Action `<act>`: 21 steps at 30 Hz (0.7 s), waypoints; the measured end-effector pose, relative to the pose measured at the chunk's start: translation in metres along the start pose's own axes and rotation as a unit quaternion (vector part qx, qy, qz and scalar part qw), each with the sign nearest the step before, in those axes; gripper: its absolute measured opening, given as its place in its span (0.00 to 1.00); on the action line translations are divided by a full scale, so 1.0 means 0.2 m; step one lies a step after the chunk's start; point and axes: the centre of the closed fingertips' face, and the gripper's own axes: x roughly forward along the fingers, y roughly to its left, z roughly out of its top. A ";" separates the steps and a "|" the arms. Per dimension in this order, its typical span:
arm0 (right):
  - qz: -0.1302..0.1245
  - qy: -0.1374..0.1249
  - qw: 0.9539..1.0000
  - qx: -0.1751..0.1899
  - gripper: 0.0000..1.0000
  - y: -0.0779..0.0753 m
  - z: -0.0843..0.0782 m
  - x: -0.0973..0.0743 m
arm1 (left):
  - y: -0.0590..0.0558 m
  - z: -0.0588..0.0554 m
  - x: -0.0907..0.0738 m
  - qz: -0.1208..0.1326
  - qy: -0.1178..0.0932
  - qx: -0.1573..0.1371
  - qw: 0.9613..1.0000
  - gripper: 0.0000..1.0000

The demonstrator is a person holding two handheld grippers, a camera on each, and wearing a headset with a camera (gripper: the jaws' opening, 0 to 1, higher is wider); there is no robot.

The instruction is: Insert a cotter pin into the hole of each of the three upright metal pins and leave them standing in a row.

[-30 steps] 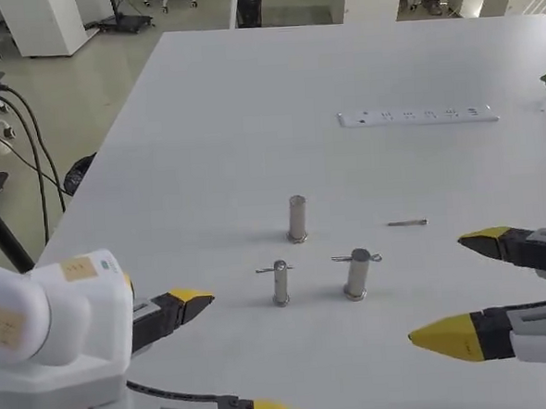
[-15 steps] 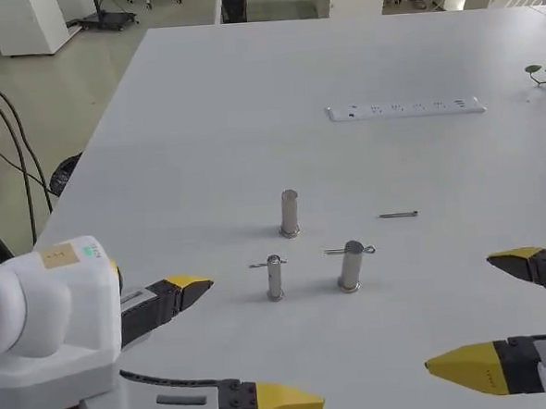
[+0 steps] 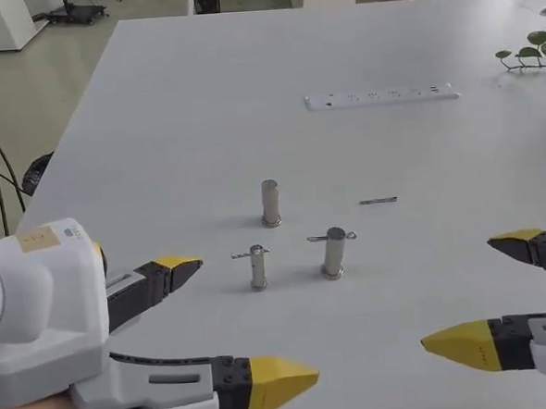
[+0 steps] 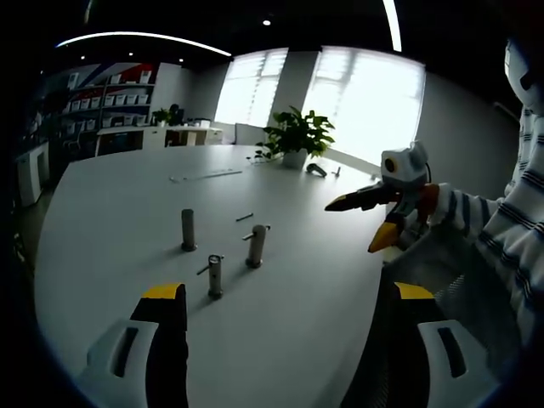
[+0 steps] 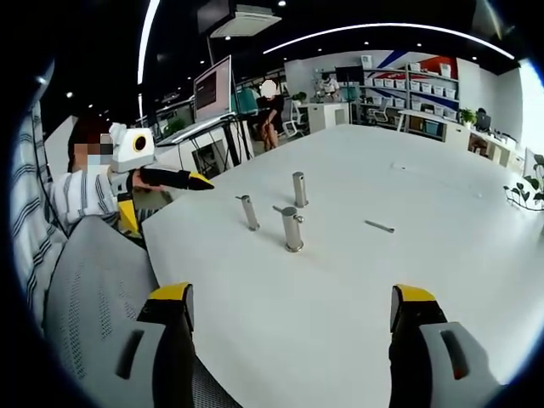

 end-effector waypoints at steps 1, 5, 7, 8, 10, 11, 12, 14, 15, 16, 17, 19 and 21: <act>-0.001 0.001 1.000 0.000 0.95 0.00 0.00 0.00 | 0.00 0.00 0.00 0.002 0.004 0.000 1.000 0.97; 0.000 -0.001 1.000 -0.002 0.94 0.00 0.01 -0.01 | 0.02 0.00 0.00 0.011 0.004 -0.005 1.000 0.97; 0.001 0.000 1.000 -0.002 0.94 0.00 0.00 -0.01 | 0.03 0.01 0.02 0.014 0.006 -0.008 1.000 0.97; 0.001 0.002 1.000 -0.001 0.94 0.00 0.00 -0.01 | 0.03 0.01 0.02 0.015 0.006 -0.009 1.000 0.97; 0.001 0.004 1.000 -0.002 0.94 -0.01 0.00 -0.01 | 0.04 0.03 0.03 0.017 0.007 -0.010 1.000 0.96; 0.002 0.004 1.000 -0.002 0.94 -0.01 0.00 -0.01 | 0.04 0.03 0.03 0.018 0.008 -0.010 1.000 0.96; 0.003 0.004 1.000 -0.003 0.94 -0.01 0.00 -0.01 | 0.04 0.04 0.03 0.019 0.007 -0.010 1.000 0.95; 0.007 0.005 1.000 -0.005 0.94 -0.01 0.01 -0.01 | 0.05 0.06 0.04 0.024 0.004 -0.011 1.000 0.95; 0.008 0.006 1.000 -0.008 0.93 -0.01 0.01 -0.01 | 0.05 0.06 0.05 0.023 0.002 -0.013 1.000 0.95; 0.009 0.007 1.000 -0.009 0.93 -0.01 0.01 -0.01 | 0.05 0.06 0.05 0.023 0.003 -0.013 1.000 0.95; 0.009 0.010 1.000 -0.009 0.93 -0.02 0.00 0.00 | 0.05 0.06 0.06 0.023 0.006 -0.015 1.000 0.95; 0.012 0.012 1.000 -0.012 0.93 -0.02 0.00 0.00 | 0.05 0.06 0.07 0.027 0.013 -0.012 0.999 0.95; 0.015 0.012 1.000 -0.013 0.93 -0.02 0.01 0.01 | 0.06 0.06 0.07 0.031 0.014 -0.012 0.999 0.95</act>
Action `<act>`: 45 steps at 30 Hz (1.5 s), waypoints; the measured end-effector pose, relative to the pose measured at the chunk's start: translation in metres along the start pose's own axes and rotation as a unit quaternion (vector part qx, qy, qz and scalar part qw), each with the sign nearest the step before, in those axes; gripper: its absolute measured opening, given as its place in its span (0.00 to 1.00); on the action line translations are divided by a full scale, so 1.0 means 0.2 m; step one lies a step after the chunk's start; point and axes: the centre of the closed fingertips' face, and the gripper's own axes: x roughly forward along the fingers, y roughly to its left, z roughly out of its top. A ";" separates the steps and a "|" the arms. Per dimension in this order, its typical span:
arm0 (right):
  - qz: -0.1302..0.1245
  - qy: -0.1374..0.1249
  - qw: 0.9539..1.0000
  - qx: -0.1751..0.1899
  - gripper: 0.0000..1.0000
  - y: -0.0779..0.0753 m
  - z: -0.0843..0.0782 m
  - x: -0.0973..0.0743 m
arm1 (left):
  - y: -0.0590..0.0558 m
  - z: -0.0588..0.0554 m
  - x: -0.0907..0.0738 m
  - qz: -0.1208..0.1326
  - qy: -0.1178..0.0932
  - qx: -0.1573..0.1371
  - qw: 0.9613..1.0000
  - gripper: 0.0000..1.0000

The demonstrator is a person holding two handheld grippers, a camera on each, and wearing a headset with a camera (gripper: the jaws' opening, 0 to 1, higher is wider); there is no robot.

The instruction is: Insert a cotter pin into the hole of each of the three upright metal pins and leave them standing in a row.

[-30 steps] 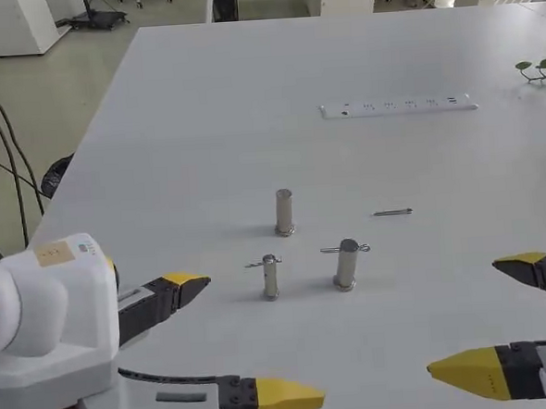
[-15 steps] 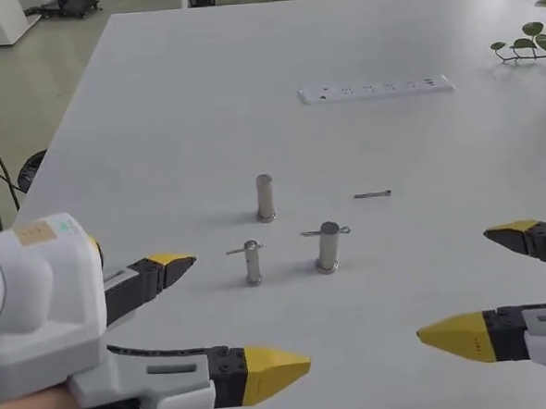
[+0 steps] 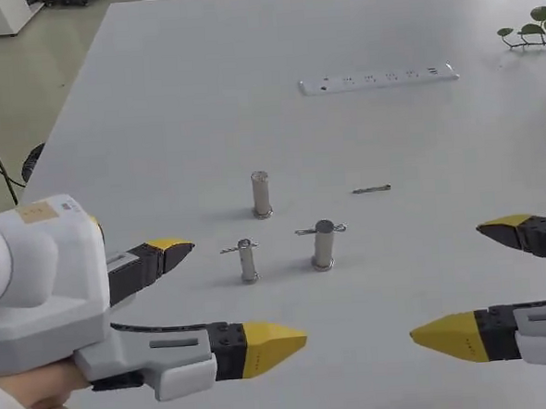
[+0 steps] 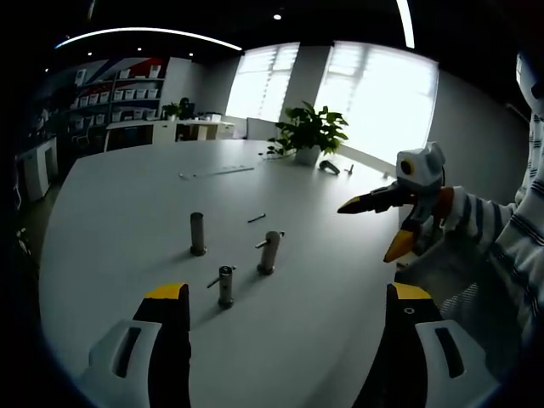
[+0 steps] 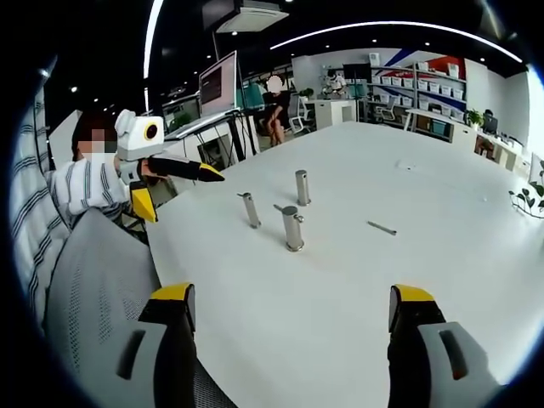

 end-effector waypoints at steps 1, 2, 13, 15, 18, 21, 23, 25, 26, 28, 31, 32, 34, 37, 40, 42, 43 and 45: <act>0.002 0.000 1.000 -0.002 0.93 0.00 0.00 0.01 | 0.01 0.00 0.00 0.002 0.000 -0.001 1.000 0.95; 0.002 0.001 1.000 -0.002 0.93 0.00 0.00 0.01 | 0.01 0.00 0.00 0.005 0.001 -0.001 1.000 0.95; 0.015 0.009 1.000 -0.014 0.92 0.01 0.01 0.02 | 0.06 0.04 -0.02 0.031 0.004 0.002 0.999 0.95; 0.014 0.011 1.000 -0.016 0.92 0.02 0.01 0.01 | 0.06 0.04 -0.03 0.032 0.004 0.003 0.999 0.95; 0.012 0.012 1.000 -0.016 0.92 0.03 0.01 0.01 | 0.08 0.05 -0.04 0.035 0.002 0.001 0.999 0.95; 0.005 0.008 1.000 -0.016 0.92 0.03 0.02 0.01 | 0.09 0.07 -0.04 0.036 0.003 0.001 0.999 0.95; 0.003 0.007 1.000 -0.014 0.92 0.03 0.03 0.01 | 0.10 0.08 -0.03 0.036 0.001 0.001 0.999 0.95; 0.000 0.005 1.000 -0.011 0.91 0.03 0.03 0.00 | 0.12 0.10 -0.02 0.038 -0.002 0.000 0.999 0.95; -0.002 0.005 1.000 -0.011 0.91 0.03 0.03 0.00 | 0.13 0.11 -0.02 0.038 -0.003 0.000 0.999 0.95; -0.007 0.003 1.000 -0.010 0.91 0.03 0.04 0.00 | 0.15 0.13 -0.01 0.041 -0.005 0.003 0.999 0.95; -0.014 0.001 1.000 -0.012 0.91 0.02 0.03 -0.01 | 0.17 0.15 0.02 0.044 0.004 0.015 0.999 0.94; -0.016 0.000 1.000 -0.011 0.91 0.02 0.03 -0.01 | 0.18 0.16 0.03 0.043 0.007 0.022 0.999 0.94; -0.021 -0.001 1.000 -0.011 0.91 0.01 0.03 -0.02 | 0.19 0.17 0.06 0.040 0.009 0.028 0.999 0.93; -0.025 -0.004 1.000 -0.010 0.91 0.00 0.04 -0.03 | 0.22 0.20 0.11 0.037 0.010 0.032 0.999 0.91; -0.032 -0.004 0.999 -0.008 0.91 -0.01 0.03 -0.04 | 0.25 0.22 0.15 0.039 0.014 0.035 0.999 0.87; -0.038 -0.006 0.999 -0.001 0.91 -0.03 0.03 -0.06 | 0.28 0.23 0.18 0.040 0.014 0.038 0.998 0.84; -0.040 -0.008 0.999 0.002 0.90 -0.03 0.03 -0.07 | 0.28 0.24 0.19 0.040 0.014 0.039 0.998 0.83; -0.041 -0.008 0.999 0.004 0.91 -0.03 0.02 -0.07 | 0.30 0.25 0.22 0.042 0.016 0.047 0.998 0.81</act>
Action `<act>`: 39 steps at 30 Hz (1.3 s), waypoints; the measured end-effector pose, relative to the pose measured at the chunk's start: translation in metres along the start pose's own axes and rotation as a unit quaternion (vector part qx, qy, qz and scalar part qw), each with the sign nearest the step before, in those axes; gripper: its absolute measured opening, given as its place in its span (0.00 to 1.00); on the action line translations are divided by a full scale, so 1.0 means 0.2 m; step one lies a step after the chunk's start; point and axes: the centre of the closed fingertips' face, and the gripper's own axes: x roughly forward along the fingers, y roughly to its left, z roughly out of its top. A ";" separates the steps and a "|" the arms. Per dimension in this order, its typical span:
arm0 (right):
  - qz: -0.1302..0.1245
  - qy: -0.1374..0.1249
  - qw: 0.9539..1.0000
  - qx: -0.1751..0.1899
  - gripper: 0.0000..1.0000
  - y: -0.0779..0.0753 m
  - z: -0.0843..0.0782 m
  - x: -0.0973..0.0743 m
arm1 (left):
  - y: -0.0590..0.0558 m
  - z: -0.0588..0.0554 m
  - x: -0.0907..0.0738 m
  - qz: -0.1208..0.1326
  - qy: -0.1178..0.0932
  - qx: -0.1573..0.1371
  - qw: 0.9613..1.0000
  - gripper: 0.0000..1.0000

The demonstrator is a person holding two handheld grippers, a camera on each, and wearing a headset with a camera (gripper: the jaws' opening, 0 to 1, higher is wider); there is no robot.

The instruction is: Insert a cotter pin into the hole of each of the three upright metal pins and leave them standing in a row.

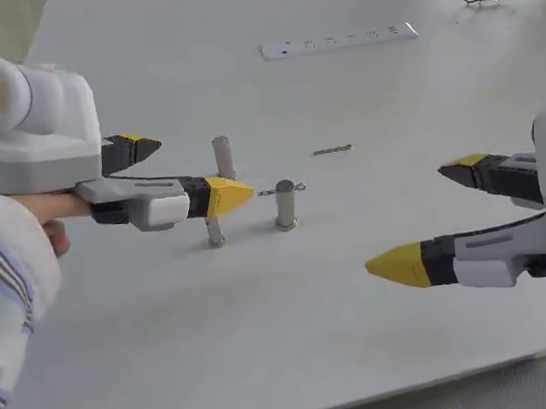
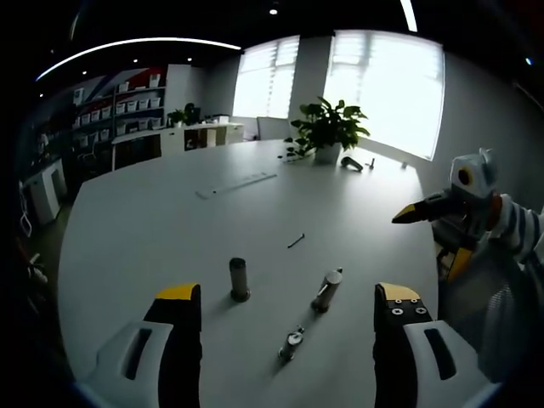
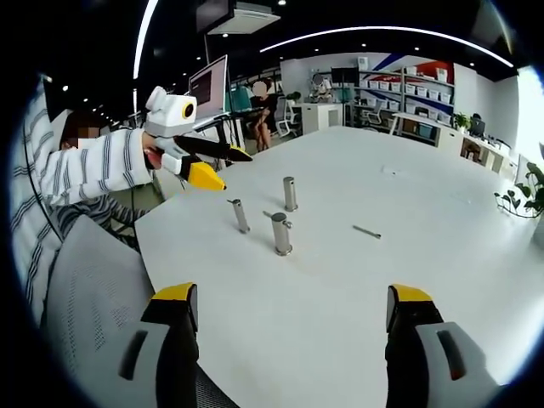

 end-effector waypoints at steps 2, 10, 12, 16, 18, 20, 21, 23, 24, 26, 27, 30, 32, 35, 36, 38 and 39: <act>-0.003 0.002 1.000 0.000 0.90 -0.01 -0.01 0.00 | 0.02 0.02 0.03 0.003 -0.001 0.006 1.000 0.80; -0.009 0.003 1.000 0.005 0.90 -0.02 -0.02 0.00 | 0.07 0.04 0.12 -0.009 0.005 0.024 1.000 0.64; -0.012 0.002 1.000 0.005 0.90 -0.03 -0.02 0.00 | 0.08 0.04 0.14 -0.007 0.006 0.027 1.000 0.63; -0.016 0.000 1.000 0.009 0.90 -0.05 -0.01 0.00 | 0.11 0.02 0.19 -0.001 0.022 0.033 0.999 0.57; -0.015 0.000 1.000 0.010 0.89 -0.04 -0.02 0.00 | 0.15 0.00 0.20 0.014 0.038 0.036 0.999 0.51; -0.012 0.002 1.000 0.008 0.89 -0.04 -0.02 0.00 | 0.17 0.00 0.22 0.018 0.038 0.040 0.998 0.47; -0.009 0.002 1.000 0.006 0.88 -0.03 -0.02 0.00 | 0.18 0.00 0.23 0.019 0.038 0.032 0.999 0.46; -0.005 0.003 1.000 0.004 0.87 -0.02 -0.03 0.00 | 0.21 0.00 0.24 0.026 0.035 0.025 0.999 0.46; -0.007 0.005 1.000 0.000 0.86 -0.03 -0.03 0.00 | 0.21 0.00 0.25 0.029 0.036 0.027 0.999 0.46; -0.010 0.008 1.000 -0.004 0.86 -0.03 -0.03 0.00 | 0.23 -0.01 0.26 0.031 0.041 0.035 0.998 0.44; -0.010 0.007 1.000 -0.003 0.86 -0.03 -0.03 -0.01 | 0.24 -0.02 0.27 0.032 0.046 0.038 0.998 0.43; -0.012 0.005 1.000 0.000 0.86 -0.04 -0.03 -0.02 | 0.27 -0.01 0.30 0.039 0.038 0.029 0.998 0.38; -0.014 0.004 1.000 0.002 0.86 -0.04 -0.03 -0.02 | 0.26 0.00 0.31 0.028 0.030 0.015 0.999 0.36; -0.017 0.004 1.000 0.006 0.86 -0.05 -0.04 -0.03 | 0.27 -0.01 0.34 0.029 0.033 0.022 0.999 0.33; -0.017 0.004 1.000 0.006 0.86 -0.05 -0.04 -0.03 | 0.27 -0.02 0.35 0.029 0.038 0.025 0.999 0.32; -0.019 0.004 1.000 0.008 0.86 -0.06 -0.04 -0.03 | 0.27 -0.04 0.37 0.026 0.043 0.023 0.998 0.31; -0.019 0.003 1.000 0.008 0.86 -0.06 -0.04 -0.04 | 0.27 -0.04 0.38 0.023 0.044 0.023 0.998 0.30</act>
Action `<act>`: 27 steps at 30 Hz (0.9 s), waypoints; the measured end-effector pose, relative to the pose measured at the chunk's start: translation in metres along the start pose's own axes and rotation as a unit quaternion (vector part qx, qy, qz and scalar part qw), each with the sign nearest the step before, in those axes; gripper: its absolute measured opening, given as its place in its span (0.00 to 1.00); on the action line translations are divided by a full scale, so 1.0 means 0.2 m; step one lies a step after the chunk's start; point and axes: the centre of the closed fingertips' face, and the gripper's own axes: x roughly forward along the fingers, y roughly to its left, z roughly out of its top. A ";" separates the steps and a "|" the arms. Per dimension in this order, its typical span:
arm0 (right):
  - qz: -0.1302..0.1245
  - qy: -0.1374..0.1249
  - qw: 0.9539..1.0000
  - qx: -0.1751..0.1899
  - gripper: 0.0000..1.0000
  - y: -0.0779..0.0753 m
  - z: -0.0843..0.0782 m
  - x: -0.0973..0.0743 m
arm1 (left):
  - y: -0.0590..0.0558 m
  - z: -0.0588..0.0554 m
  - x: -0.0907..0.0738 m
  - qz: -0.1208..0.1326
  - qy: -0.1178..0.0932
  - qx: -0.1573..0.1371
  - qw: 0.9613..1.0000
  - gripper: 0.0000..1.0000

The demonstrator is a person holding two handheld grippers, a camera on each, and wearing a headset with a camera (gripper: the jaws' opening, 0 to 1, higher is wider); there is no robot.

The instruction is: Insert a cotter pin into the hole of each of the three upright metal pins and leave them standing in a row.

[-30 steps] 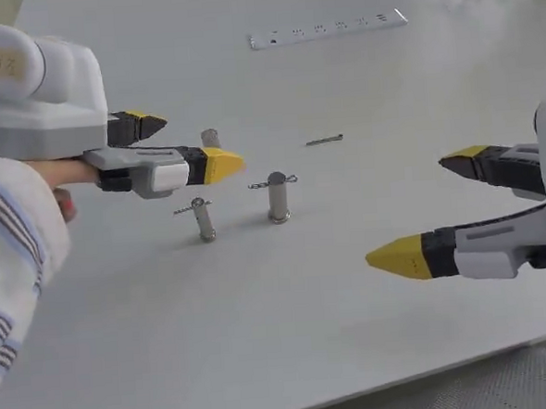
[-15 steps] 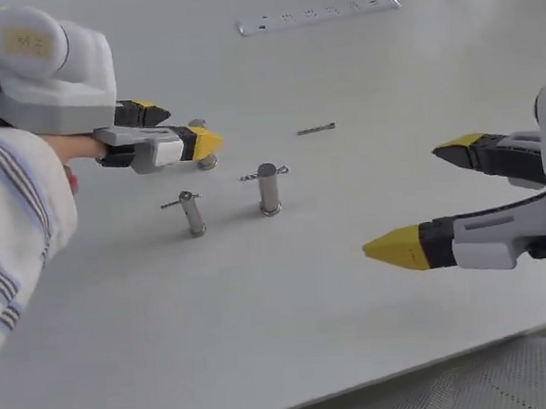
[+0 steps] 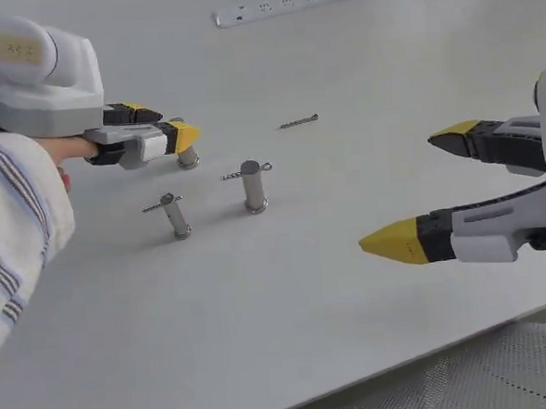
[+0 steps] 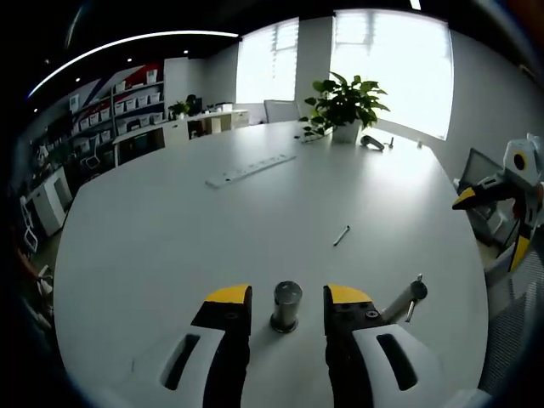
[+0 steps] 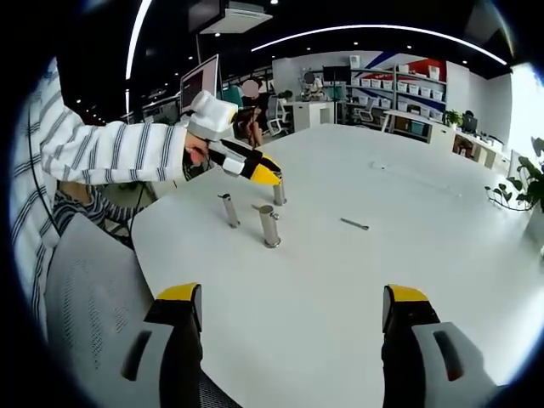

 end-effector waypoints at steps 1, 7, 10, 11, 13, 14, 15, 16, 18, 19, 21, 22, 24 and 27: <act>-0.001 -0.001 1.000 0.001 0.86 -0.01 0.00 -0.01 | 0.00 0.00 0.01 -0.002 0.001 0.000 1.000 0.29; -0.004 -0.001 1.000 0.003 0.86 -0.02 -0.01 -0.01 | -0.01 -0.01 0.04 0.005 0.012 0.029 1.000 0.18; -0.005 -0.001 1.000 0.004 0.86 -0.02 -0.02 -0.02 | -0.02 -0.03 0.06 -0.002 0.018 0.028 0.999 0.15; -0.005 0.000 1.000 0.003 0.86 -0.02 -0.02 -0.02 | -0.02 -0.03 0.07 -0.003 0.020 0.030 0.999 0.15; -0.005 0.000 1.000 0.003 0.86 -0.02 -0.02 -0.02 | -0.03 -0.04 0.08 -0.003 0.022 0.038 0.999 0.13; -0.005 0.000 1.000 0.003 0.86 -0.01 -0.02 -0.02 | -0.03 -0.04 0.08 -0.001 0.023 0.040 0.999 0.13; -0.005 0.000 1.000 0.003 0.86 -0.01 -0.02 -0.02 | -0.02 -0.04 0.08 0.001 0.023 0.042 0.999 0.12; -0.005 0.000 1.000 0.002 0.86 -0.01 -0.02 -0.02 | -0.02 -0.04 0.08 0.002 0.023 0.043 0.999 0.12; -0.005 0.000 1.000 0.003 0.86 -0.01 -0.02 -0.02 | -0.01 -0.04 0.08 0.006 0.022 0.036 0.999 0.10; -0.005 0.000 1.000 0.002 0.86 -0.01 -0.02 -0.02 | -0.01 -0.04 0.08 0.004 0.021 0.029 0.999 0.10; -0.005 0.003 1.000 0.000 0.85 -0.01 -0.03 -0.01 | -0.01 -0.04 0.08 0.001 0.020 0.023 1.000 0.10; -0.005 0.002 1.000 -0.002 0.85 -0.01 -0.03 -0.01 | -0.01 -0.04 0.08 0.001 0.021 0.026 0.999 0.10; -0.003 0.000 1.000 -0.003 0.85 0.00 -0.03 -0.01 | -0.01 -0.04 0.08 0.004 0.020 0.030 0.999 0.10; -0.002 -0.003 1.000 -0.004 0.86 0.00 -0.02 -0.01 | -0.01 -0.04 0.08 0.004 0.021 0.042 0.999 0.10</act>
